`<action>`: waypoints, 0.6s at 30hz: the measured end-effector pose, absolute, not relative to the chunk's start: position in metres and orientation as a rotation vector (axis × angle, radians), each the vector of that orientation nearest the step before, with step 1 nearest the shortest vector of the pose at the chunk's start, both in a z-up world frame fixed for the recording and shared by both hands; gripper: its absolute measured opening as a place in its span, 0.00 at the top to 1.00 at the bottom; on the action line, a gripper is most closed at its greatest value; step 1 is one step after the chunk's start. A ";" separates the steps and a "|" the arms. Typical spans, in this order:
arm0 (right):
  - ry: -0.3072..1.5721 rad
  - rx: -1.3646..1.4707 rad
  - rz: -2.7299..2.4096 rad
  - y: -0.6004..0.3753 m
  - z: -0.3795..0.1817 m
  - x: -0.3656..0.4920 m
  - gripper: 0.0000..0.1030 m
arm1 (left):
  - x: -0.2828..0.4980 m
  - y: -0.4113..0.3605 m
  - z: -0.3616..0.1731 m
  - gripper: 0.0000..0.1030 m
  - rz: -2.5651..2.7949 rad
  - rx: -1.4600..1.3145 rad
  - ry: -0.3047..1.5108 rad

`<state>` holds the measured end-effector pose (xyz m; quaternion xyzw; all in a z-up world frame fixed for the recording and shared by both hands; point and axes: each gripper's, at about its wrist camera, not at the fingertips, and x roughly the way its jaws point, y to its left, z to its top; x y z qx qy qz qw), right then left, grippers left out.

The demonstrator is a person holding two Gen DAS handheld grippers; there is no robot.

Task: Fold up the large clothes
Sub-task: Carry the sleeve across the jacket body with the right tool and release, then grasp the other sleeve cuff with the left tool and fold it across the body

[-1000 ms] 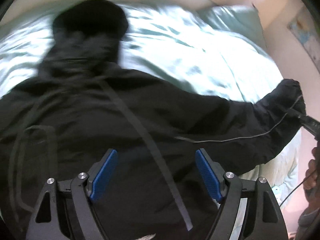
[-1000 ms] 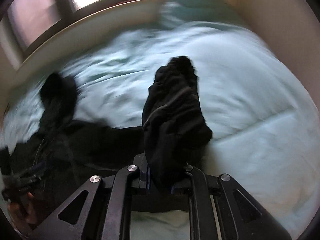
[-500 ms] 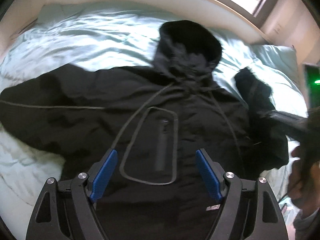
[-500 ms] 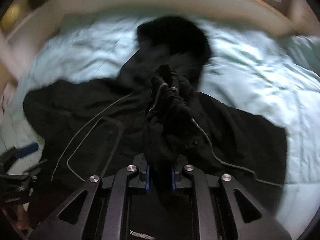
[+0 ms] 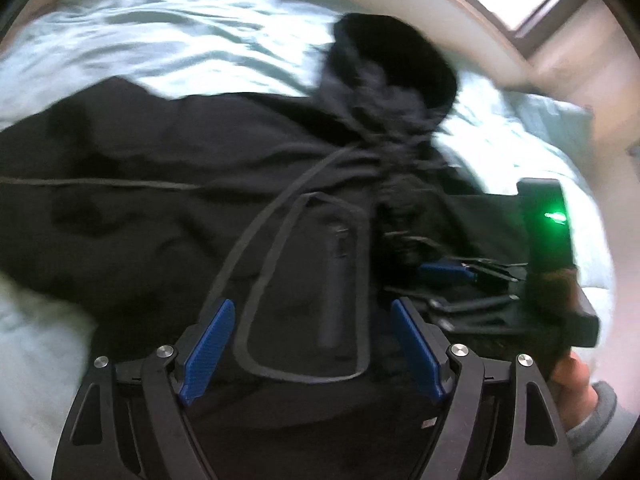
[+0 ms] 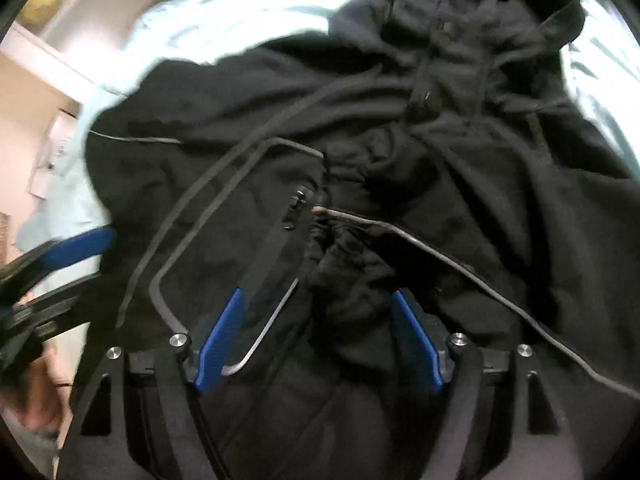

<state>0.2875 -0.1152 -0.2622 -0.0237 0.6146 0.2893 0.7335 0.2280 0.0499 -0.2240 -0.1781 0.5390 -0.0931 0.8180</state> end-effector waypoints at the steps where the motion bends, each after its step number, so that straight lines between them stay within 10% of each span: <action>1: 1.324 -0.045 0.636 -0.127 -0.247 0.283 0.23 | 0.233 0.045 -0.227 0.21 -0.230 -0.396 1.150; 12: 1.248 0.049 0.400 -0.238 -0.199 0.254 0.23 | 0.303 -0.034 -0.289 0.21 -0.410 -0.472 1.281; 13: 1.251 0.057 0.391 -0.239 -0.201 0.255 0.23 | 0.307 -0.041 -0.294 0.31 -0.387 -0.456 1.284; 14: 1.252 0.064 0.376 -0.244 -0.201 0.253 0.23 | 0.312 -0.049 -0.299 0.69 -0.359 -0.417 1.291; 15: 1.249 0.064 0.368 -0.247 -0.199 0.251 0.23 | 0.315 -0.052 -0.302 0.80 -0.331 -0.378 1.310; 18: 1.212 0.019 0.322 -0.253 -0.190 0.249 0.23 | 0.313 -0.041 -0.279 0.83 -0.319 -0.363 1.219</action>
